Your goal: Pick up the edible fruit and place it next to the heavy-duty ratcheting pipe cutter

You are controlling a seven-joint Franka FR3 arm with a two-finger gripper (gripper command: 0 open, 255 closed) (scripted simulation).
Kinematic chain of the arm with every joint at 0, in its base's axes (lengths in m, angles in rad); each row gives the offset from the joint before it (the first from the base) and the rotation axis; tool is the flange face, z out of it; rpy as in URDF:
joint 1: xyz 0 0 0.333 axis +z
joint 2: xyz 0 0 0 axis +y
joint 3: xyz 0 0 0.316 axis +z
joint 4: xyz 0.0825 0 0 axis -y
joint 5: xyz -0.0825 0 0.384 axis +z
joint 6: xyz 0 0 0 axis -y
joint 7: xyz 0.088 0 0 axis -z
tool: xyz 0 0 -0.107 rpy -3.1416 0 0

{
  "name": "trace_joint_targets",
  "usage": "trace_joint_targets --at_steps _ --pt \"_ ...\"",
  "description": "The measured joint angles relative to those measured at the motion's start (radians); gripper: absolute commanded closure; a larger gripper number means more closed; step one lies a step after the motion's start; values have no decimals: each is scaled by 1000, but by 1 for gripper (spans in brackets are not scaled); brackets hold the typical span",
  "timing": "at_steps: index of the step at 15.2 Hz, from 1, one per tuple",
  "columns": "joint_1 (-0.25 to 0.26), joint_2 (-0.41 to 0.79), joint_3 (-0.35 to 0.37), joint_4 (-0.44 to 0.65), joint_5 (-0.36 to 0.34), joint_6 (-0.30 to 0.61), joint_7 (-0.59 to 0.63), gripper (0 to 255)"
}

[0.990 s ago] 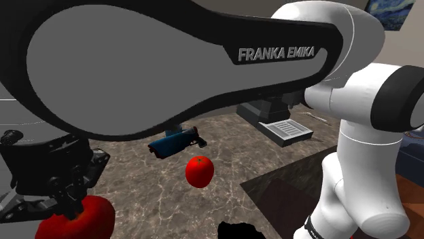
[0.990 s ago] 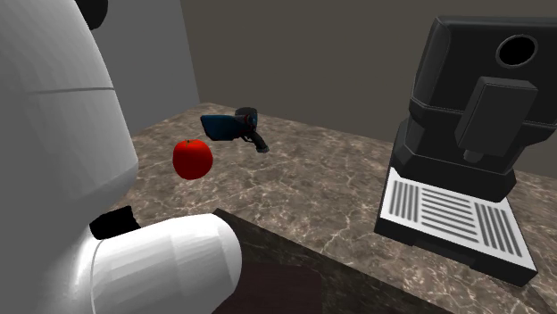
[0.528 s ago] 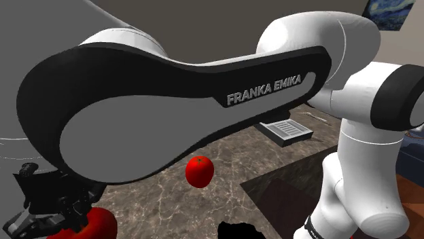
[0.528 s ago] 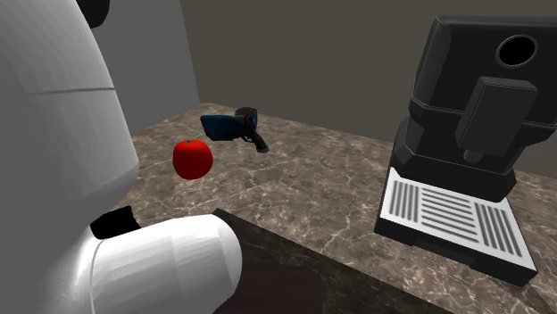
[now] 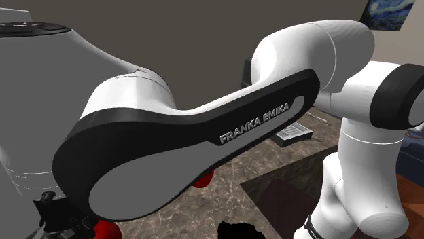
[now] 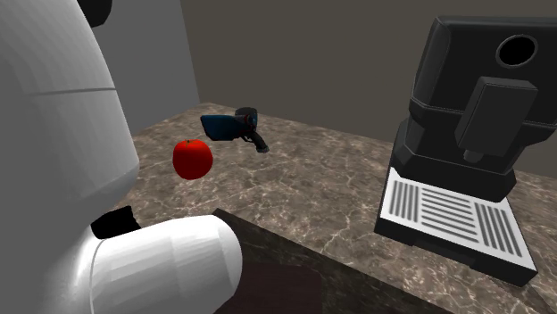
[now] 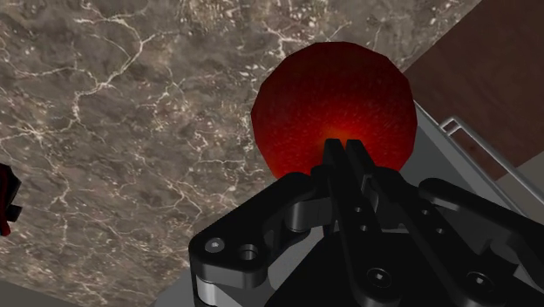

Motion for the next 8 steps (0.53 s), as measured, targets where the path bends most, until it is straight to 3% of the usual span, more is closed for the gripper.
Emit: trace_joint_targets --at_steps 8 --pt "-5 11 -6 -95 -13 103 15 255"
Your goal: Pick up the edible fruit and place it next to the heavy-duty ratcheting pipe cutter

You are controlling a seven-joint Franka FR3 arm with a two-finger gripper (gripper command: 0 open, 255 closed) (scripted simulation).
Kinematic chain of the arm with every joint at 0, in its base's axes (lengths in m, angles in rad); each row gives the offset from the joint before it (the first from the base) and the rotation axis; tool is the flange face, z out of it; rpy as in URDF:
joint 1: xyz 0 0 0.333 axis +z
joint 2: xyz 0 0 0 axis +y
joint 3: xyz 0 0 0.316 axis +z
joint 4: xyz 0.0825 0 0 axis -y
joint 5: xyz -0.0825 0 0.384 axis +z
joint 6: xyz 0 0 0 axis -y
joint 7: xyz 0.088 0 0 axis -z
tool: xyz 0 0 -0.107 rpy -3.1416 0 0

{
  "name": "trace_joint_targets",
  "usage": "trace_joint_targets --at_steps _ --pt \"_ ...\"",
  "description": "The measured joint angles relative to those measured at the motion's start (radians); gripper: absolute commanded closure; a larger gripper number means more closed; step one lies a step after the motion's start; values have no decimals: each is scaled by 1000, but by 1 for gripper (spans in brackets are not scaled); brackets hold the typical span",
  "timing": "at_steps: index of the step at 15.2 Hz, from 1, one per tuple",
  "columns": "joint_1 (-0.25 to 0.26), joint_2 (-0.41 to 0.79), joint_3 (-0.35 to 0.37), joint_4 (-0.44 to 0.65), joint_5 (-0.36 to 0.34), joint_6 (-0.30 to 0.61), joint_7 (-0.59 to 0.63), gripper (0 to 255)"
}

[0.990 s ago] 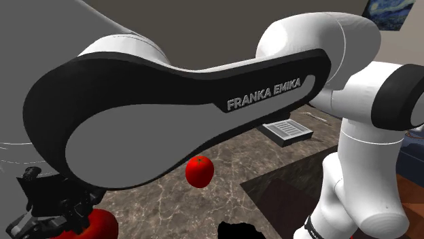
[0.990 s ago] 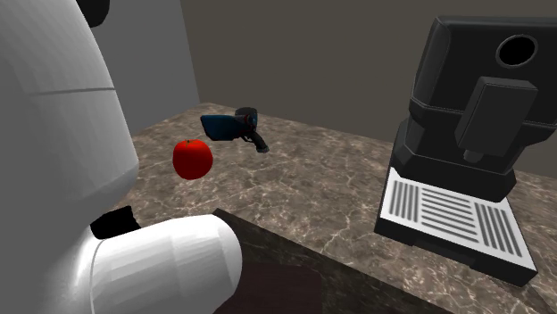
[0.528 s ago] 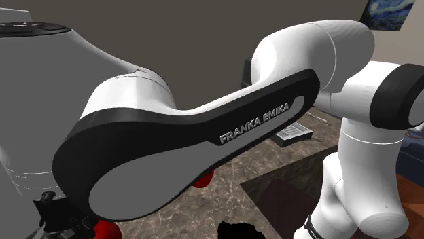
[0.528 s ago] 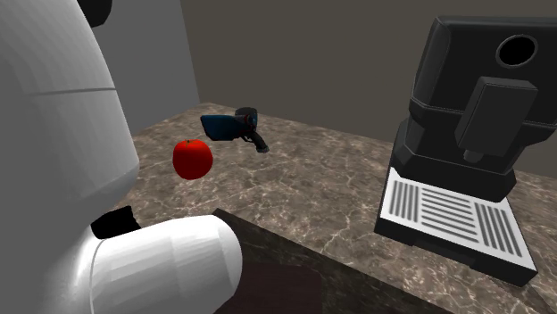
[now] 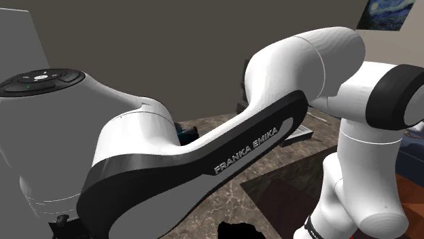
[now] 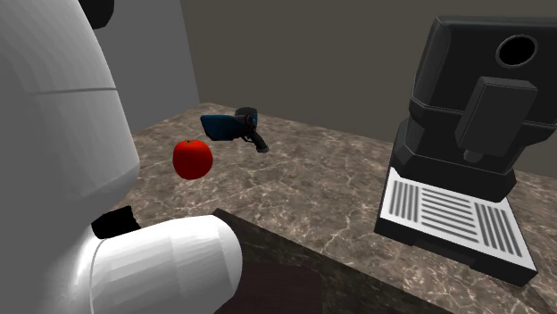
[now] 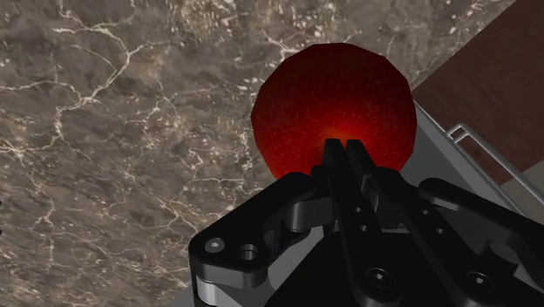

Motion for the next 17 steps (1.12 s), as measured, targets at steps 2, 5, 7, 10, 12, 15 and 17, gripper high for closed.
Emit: trace_joint_targets --at_steps 2,5,7,10,12,15,17 --pt "2 10 -2 -13 -7 21 5 255" --pt "5 22 -5 -37 -17 55 17 255" --pt "5 31 -8 -53 -23 79 21 255" --pt "7 44 -12 -75 -33 112 29 255" --pt "7 47 -13 -80 -36 120 31 255" --pt "7 47 -13 -83 -36 123 31 255" --pt "7 47 -13 -84 -36 124 32 255"
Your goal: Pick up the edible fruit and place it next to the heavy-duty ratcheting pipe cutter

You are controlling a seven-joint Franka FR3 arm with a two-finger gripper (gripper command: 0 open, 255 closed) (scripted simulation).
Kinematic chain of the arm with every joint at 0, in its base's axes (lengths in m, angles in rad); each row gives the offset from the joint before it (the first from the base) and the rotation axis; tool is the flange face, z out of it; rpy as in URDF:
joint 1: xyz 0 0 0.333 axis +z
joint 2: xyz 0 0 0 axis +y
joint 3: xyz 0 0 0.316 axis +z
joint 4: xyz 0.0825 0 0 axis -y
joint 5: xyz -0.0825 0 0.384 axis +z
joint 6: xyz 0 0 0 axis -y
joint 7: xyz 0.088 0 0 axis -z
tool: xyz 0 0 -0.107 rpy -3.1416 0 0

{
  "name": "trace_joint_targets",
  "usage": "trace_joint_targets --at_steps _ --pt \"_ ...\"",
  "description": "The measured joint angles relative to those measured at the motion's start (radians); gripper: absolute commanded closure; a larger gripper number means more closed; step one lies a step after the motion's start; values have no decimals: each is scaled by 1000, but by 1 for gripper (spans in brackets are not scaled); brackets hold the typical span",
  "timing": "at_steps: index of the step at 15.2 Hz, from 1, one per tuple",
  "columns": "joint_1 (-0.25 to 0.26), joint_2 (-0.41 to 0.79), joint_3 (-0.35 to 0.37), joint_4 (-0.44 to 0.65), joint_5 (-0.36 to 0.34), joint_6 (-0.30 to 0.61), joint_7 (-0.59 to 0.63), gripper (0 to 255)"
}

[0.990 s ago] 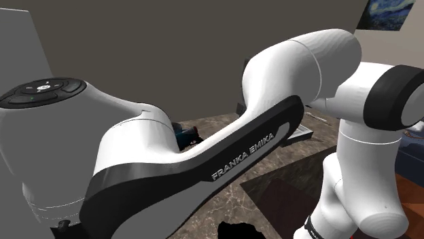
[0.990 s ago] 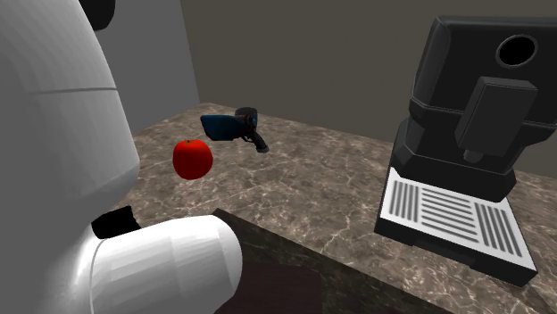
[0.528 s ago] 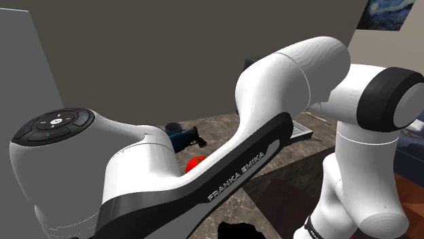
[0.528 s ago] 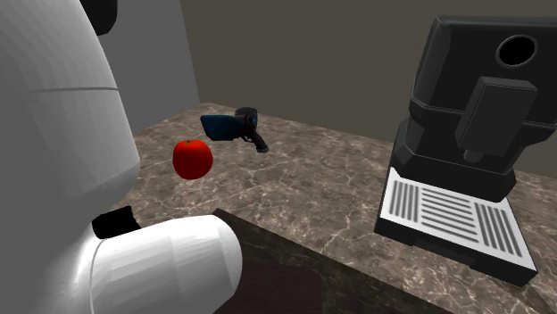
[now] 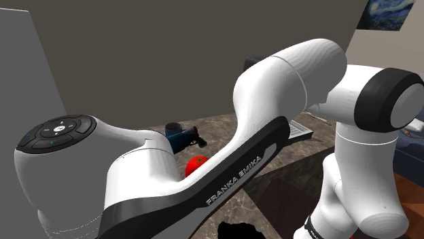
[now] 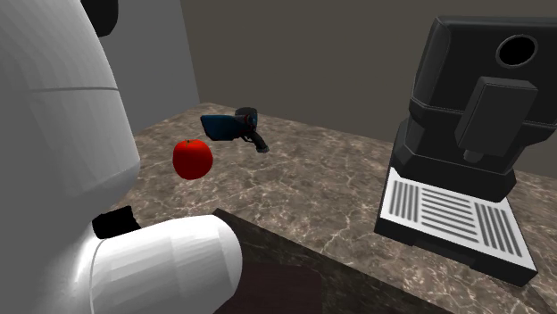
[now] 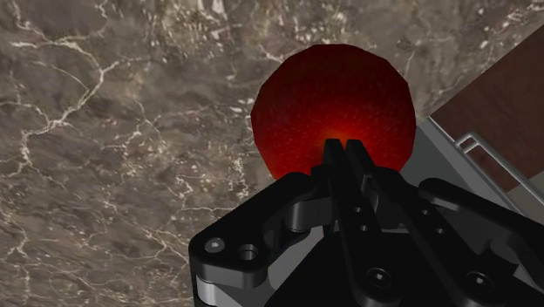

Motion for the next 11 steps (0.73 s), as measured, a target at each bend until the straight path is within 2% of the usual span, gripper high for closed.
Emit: trace_joint_targets --at_steps 1,7,11 --pt "0 0 0 0 0 0 0 0" --pt "0 0 0 0 0 0 0 0" --pt "-6 -44 12 43 29 -79 -20 0"
